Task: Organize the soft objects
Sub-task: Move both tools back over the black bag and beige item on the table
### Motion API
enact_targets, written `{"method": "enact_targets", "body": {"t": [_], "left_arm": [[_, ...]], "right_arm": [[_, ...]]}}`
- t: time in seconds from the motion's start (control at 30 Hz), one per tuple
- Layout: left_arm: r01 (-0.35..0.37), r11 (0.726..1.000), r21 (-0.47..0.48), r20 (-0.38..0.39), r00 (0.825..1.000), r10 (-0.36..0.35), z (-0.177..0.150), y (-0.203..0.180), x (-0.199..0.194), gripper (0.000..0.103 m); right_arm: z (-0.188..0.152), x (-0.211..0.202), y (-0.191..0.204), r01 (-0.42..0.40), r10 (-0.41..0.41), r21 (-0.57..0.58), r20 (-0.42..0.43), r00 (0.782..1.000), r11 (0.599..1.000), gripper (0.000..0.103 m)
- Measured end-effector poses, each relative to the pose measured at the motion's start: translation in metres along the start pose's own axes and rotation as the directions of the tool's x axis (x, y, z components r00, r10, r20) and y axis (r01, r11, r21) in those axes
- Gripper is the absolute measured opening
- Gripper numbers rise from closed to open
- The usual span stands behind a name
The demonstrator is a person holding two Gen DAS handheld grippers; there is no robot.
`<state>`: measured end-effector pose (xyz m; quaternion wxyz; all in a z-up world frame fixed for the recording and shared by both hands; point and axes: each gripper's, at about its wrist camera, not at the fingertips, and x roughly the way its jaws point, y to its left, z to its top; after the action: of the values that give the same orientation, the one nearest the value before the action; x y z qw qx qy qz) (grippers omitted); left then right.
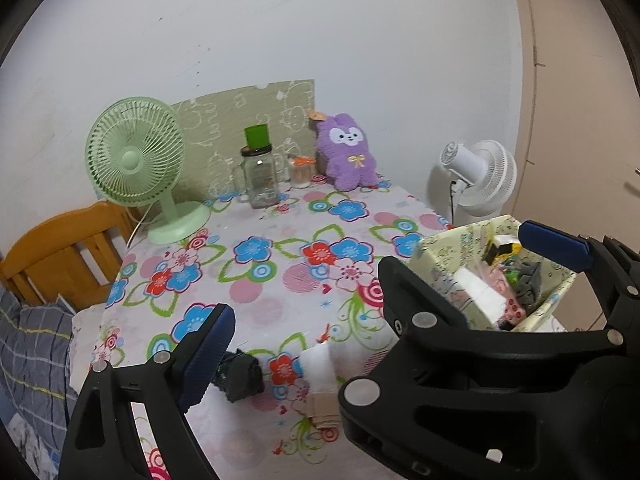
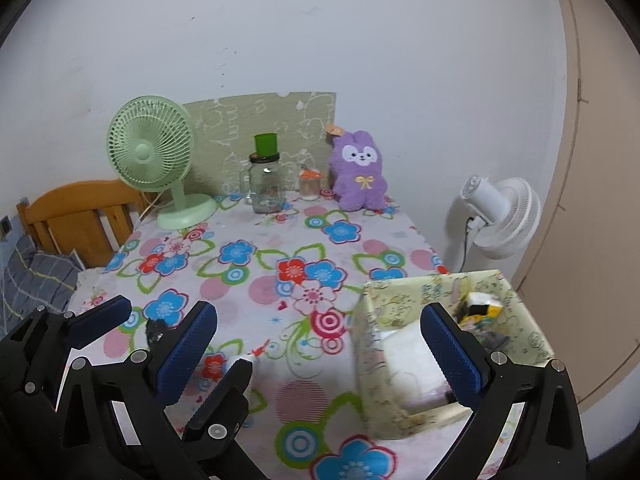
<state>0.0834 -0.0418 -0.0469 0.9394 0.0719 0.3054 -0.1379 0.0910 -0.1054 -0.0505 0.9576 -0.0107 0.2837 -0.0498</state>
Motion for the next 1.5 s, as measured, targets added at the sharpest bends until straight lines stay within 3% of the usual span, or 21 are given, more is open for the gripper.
{"method": "enact_targets", "body": {"t": [0.63, 1.23, 1.5], "left_arm": [[-0.061, 0.996, -0.063, -0.09, 0.994, 0.055, -0.026, 0.037, 0.03, 0.092], [-0.118, 0.985, -0.13, -0.205, 0.975, 0.09, -0.064, 0.067, 0.066, 0.092], [-0.133, 0.979, -0.152, -0.258, 0.962, 0.091, -0.08, 0.075, 0.082, 0.092]], "right_arm": [[-0.02, 0.041, 0.035, -0.092, 0.094, 0.02, -0.097, 0.991, 0.996, 0.103], [-0.052, 0.087, 0.062, -0.13, 0.125, -0.006, -0.234, 0.964, 0.991, 0.102], [-0.066, 0.105, 0.068, -0.143, 0.132, -0.015, -0.296, 0.946, 0.99, 0.094]]}}
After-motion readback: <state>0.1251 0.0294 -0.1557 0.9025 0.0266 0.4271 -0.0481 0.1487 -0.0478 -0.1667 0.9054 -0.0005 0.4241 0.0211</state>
